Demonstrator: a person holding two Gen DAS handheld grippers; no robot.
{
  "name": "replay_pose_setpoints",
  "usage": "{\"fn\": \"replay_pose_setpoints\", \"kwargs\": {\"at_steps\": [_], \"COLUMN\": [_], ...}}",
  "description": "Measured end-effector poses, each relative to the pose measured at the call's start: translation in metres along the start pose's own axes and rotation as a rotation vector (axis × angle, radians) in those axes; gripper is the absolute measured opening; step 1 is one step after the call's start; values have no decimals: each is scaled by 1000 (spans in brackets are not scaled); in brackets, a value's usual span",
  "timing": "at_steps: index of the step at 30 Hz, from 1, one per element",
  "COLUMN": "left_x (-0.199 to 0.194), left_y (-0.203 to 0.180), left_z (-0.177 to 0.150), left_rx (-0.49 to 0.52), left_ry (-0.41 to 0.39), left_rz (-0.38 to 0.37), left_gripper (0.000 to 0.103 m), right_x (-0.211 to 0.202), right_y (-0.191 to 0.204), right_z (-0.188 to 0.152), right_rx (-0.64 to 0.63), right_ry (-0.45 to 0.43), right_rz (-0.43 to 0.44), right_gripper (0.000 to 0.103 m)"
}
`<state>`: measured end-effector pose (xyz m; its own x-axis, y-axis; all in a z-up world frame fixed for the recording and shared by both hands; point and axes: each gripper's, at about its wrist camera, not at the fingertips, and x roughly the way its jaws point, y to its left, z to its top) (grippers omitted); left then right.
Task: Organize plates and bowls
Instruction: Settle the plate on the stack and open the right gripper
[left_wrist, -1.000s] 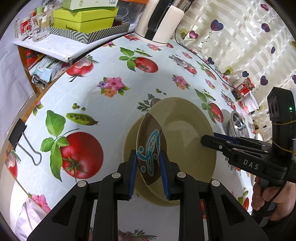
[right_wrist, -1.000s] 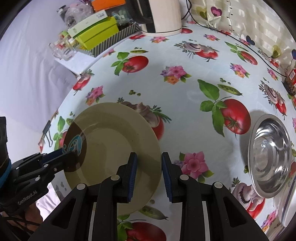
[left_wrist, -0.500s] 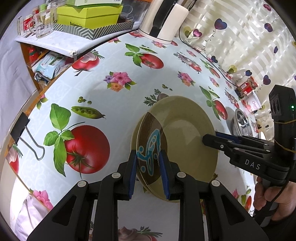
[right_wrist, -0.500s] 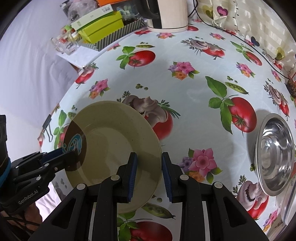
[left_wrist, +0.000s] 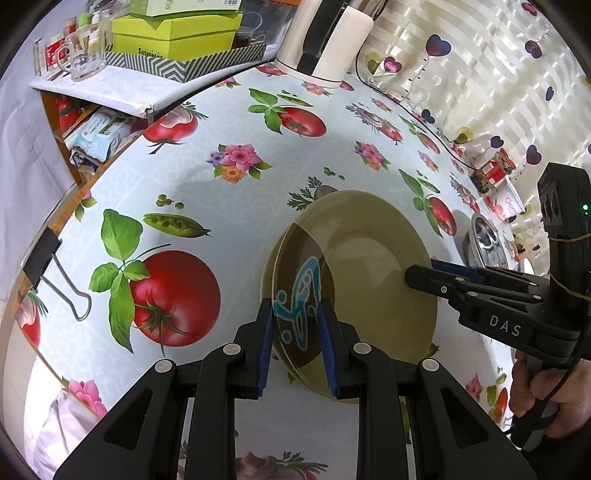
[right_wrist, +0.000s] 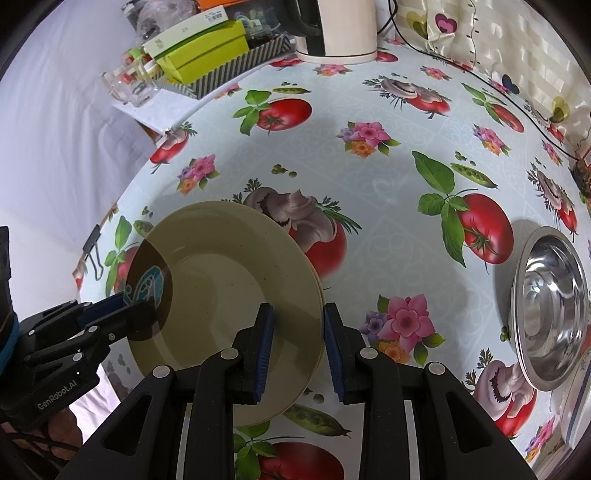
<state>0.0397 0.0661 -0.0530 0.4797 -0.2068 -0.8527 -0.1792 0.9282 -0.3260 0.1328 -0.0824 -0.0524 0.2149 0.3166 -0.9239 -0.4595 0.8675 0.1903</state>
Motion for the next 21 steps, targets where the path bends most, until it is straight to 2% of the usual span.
{"fn": "replay_pose_setpoints", "kwargs": {"at_steps": [21], "left_x": [1], "left_y": [4], "left_z": [1], "left_rx": [7], "left_ry": [-6], "left_rz": [25], "left_gripper": [25], "right_x": [0], "right_y": [2], "right_z": [-1], "right_rx": [-18], "right_ry": [-11], "right_rz": [-12], "right_gripper": [27]}}
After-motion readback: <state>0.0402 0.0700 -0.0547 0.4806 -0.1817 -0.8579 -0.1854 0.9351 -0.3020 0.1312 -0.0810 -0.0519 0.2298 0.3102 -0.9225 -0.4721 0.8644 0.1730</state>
